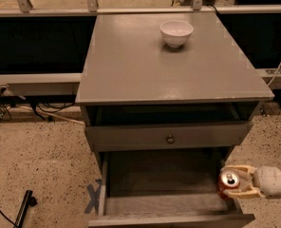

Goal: Place coke can into middle drawer

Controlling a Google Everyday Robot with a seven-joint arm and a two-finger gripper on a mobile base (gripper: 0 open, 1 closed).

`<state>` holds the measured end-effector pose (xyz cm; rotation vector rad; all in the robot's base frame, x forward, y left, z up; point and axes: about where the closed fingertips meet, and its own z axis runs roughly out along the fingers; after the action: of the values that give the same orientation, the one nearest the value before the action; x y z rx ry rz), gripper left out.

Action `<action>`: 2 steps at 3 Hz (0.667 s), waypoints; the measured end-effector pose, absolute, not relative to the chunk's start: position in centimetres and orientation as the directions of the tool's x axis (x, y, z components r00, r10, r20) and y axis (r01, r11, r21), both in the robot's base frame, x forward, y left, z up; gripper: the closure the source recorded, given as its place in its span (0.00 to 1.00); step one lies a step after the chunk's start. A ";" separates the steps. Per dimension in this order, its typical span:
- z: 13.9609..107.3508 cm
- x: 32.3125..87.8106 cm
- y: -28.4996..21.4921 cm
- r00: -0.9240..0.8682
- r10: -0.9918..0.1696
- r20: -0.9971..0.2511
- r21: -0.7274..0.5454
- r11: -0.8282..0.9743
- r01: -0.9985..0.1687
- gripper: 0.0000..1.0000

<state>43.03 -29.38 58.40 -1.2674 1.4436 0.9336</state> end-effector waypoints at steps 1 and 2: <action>54.4 43.0 -30.0 -0.003 -0.216 -0.976 -0.038 0.186 -0.982 1.00; 52.0 44.3 -29.5 0.015 -0.181 -0.983 -0.051 0.195 -0.980 1.00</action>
Offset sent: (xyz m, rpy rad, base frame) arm 0.0296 0.0028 -0.0899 0.1111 -0.0489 -0.0374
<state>44.27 -29.52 52.04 -1.2015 1.4018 0.9455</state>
